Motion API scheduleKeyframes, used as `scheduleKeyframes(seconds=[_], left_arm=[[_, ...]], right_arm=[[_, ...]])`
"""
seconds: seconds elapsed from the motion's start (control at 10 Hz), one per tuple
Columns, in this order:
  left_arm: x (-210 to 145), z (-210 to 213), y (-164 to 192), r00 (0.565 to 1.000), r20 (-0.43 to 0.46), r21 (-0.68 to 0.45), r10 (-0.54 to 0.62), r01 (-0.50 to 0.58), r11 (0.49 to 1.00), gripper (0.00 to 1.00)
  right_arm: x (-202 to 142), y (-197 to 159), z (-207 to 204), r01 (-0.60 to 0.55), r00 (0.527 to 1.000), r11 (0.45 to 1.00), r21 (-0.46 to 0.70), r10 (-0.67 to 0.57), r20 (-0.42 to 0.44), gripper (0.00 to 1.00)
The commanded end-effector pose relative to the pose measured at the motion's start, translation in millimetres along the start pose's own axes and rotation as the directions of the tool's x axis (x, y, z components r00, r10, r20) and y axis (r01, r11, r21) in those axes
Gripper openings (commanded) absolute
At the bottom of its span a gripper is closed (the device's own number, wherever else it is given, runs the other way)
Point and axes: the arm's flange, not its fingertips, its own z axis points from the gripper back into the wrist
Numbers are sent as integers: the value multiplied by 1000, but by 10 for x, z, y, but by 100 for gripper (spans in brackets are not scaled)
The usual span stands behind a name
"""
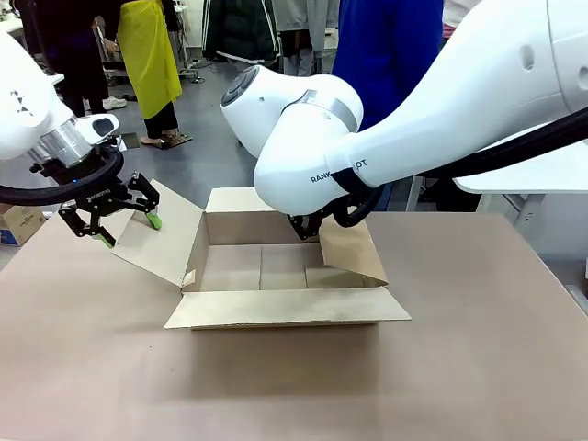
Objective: Pack the gift set into the box.
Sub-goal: Place both hands on the side flaps of the Package Box and spread them outward.
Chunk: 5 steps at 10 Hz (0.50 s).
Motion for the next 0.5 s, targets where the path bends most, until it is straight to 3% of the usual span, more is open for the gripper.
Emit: scheduleKeyframes(seconds=[0.0, 0.4], left_arm=[[-7, 20, 1, 1000, 5, 15, 10, -10, 1000, 100], [-7, 20, 1, 1000, 5, 15, 10, -10, 1000, 100]], right_arm=[[-47, -157, 103, 73, 997, 996, -53, -70, 43, 100], [-286, -1013, 172, 227, 974, 973, 33, -228, 12, 100]])
